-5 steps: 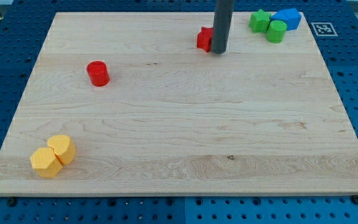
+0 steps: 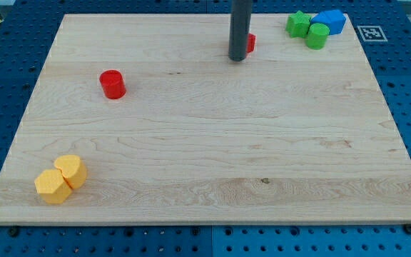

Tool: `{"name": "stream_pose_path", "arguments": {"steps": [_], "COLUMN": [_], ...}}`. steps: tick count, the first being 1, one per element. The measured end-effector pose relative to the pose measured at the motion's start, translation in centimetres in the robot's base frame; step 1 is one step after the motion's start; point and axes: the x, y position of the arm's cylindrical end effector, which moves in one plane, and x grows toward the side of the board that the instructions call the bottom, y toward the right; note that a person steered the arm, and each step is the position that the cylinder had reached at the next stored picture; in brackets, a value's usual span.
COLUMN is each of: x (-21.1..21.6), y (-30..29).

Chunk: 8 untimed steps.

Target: Push the red star towards the group of blocks

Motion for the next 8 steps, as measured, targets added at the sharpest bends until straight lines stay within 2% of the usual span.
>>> {"name": "stream_pose_path", "arguments": {"steps": [1, 6, 8], "x": [-2.6, -10.0, -10.6], "y": [1.4, -2.3, -1.3]}}
